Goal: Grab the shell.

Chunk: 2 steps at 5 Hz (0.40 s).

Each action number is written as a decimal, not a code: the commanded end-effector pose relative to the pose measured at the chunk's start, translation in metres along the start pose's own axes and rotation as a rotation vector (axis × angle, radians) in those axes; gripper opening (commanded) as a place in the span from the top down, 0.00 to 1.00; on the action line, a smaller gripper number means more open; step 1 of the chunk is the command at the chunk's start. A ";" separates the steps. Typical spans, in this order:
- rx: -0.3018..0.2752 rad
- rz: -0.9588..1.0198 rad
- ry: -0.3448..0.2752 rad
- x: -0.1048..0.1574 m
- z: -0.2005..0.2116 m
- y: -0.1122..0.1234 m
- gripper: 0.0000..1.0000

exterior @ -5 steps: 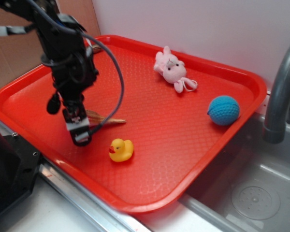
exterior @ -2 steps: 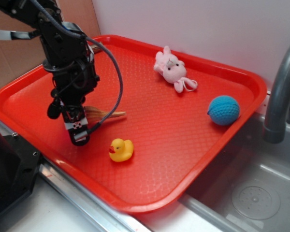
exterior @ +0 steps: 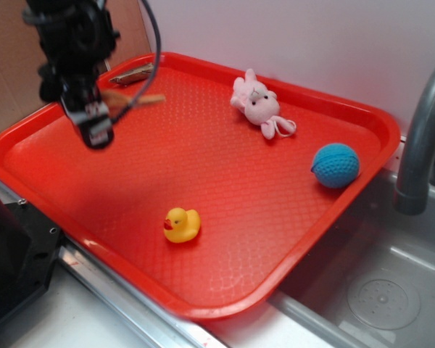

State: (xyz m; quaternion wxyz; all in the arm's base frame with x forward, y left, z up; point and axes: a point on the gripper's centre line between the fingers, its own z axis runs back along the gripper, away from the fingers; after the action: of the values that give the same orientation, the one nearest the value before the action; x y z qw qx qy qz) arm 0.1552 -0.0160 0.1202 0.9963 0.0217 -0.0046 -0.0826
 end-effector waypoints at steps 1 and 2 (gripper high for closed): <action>0.031 0.323 -0.004 0.003 0.071 0.028 1.00; 0.046 0.435 0.028 0.006 0.080 0.035 1.00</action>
State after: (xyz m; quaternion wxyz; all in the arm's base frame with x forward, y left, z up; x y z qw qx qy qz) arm 0.1645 0.0123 0.1905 0.9911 0.0458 0.0250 0.1226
